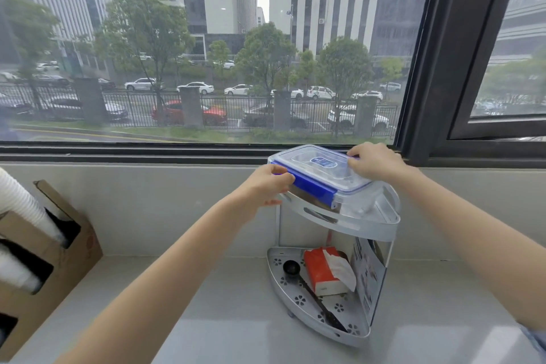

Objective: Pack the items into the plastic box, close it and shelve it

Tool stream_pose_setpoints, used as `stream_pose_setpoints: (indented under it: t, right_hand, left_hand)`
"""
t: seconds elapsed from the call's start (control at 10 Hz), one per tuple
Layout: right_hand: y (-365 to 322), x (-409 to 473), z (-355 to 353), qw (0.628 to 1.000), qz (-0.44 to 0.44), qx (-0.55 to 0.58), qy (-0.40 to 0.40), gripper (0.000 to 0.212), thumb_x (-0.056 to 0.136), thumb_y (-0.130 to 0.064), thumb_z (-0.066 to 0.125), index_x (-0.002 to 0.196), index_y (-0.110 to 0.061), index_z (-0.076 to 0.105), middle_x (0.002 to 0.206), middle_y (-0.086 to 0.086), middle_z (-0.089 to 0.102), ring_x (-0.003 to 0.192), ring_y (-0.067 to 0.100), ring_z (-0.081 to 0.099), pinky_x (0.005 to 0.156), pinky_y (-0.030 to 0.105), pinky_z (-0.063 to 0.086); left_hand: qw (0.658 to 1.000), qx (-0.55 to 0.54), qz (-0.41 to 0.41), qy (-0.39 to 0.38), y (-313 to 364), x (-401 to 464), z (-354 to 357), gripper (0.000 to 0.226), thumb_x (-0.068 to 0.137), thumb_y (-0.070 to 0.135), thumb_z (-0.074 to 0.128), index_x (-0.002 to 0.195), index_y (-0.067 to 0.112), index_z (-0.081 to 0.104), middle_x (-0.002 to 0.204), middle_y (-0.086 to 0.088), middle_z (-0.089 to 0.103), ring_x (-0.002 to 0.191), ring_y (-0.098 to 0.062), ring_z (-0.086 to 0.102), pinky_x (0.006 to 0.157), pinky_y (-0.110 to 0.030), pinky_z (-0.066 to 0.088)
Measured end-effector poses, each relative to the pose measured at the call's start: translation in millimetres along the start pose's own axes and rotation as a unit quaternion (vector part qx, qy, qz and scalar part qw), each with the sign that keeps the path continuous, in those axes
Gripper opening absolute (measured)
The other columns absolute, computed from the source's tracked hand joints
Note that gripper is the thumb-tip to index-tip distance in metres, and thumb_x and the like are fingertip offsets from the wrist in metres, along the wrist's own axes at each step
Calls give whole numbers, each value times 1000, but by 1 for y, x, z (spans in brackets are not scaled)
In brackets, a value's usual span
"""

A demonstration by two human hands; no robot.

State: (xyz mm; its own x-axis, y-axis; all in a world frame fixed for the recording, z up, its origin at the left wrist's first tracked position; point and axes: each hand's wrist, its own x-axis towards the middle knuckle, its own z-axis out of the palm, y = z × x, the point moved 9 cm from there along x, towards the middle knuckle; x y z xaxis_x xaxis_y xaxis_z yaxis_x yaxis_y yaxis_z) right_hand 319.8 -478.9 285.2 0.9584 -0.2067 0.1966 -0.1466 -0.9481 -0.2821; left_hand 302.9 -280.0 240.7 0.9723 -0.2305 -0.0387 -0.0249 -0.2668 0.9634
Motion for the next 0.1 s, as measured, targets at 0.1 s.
stream_pose_setpoints:
  t: [0.1]
  right_hand:
    - [-19,-5,-9,999,-31,13,2,35,91,-22,41,121,-12,55,124,12,60,109,34,54,99,47,41]
  left_hand:
    - [998,32,36,33,14,-8,-16,34,87,14,48,120,9,47,111,-9,55,97,-18,51,75,-28,45]
